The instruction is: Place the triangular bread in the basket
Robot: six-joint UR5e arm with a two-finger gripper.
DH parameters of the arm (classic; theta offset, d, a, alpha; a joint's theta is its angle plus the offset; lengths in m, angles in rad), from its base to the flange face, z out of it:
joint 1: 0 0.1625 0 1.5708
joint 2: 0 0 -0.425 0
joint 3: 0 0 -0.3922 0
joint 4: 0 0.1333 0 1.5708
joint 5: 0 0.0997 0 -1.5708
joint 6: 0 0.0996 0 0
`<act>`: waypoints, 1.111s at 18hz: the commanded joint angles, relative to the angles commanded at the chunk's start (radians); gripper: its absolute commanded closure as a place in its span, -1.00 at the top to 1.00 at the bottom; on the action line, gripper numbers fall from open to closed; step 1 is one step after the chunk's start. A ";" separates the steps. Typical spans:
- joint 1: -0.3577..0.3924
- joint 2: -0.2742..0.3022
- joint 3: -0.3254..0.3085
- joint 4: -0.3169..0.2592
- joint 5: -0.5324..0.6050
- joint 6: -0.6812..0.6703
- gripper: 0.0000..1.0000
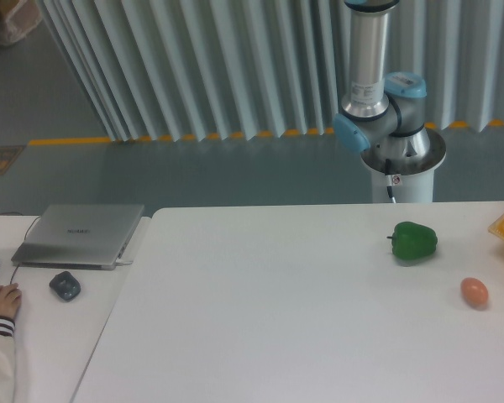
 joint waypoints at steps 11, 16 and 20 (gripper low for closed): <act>0.069 -0.037 -0.028 0.149 0.003 0.098 0.92; 0.066 -0.037 -0.032 0.163 0.005 0.084 1.00; 0.042 -0.031 -0.017 0.166 -0.020 0.019 1.00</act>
